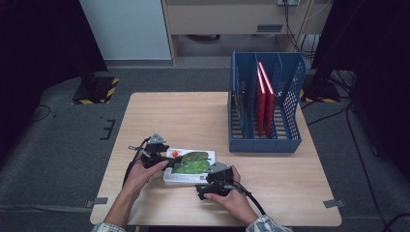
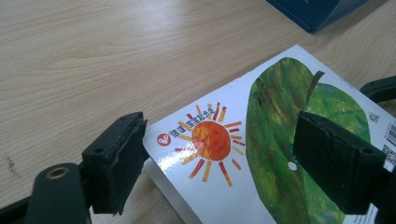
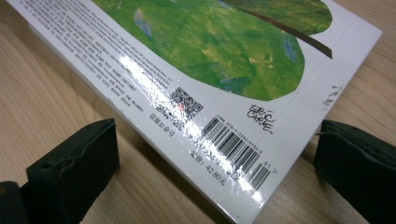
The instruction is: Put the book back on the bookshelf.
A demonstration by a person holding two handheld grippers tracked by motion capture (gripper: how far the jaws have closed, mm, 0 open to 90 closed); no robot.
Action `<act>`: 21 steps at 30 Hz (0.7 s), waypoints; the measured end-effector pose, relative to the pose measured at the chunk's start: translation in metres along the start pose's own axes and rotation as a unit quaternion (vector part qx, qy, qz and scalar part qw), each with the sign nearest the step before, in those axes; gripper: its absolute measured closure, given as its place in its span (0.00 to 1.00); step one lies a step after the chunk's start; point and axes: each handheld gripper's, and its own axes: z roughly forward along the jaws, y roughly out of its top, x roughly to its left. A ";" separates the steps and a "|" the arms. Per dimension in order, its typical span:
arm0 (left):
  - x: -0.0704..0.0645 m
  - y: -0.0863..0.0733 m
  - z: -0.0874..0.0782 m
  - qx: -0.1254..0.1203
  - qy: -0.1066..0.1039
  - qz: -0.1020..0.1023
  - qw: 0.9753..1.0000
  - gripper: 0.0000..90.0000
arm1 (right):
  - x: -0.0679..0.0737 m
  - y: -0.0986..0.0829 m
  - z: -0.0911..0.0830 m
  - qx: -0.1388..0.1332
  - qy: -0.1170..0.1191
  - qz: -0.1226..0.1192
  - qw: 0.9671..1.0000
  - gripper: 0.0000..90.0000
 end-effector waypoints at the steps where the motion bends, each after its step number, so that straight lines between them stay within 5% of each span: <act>1: 0.000 0.000 0.000 0.001 0.000 0.002 1.000 0.19 | 0.000 0.000 0.000 -0.002 0.000 0.006 1.000 0.00; 10: -0.002 0.004 -0.003 -0.009 0.000 0.000 1.000 0.18 | -0.002 0.003 0.002 -0.013 0.001 0.042 0.999 0.00; 21: -0.001 -0.003 -0.004 -0.004 -0.003 -0.007 1.000 0.11 | -0.003 0.003 0.002 -0.017 0.007 0.052 0.998 0.00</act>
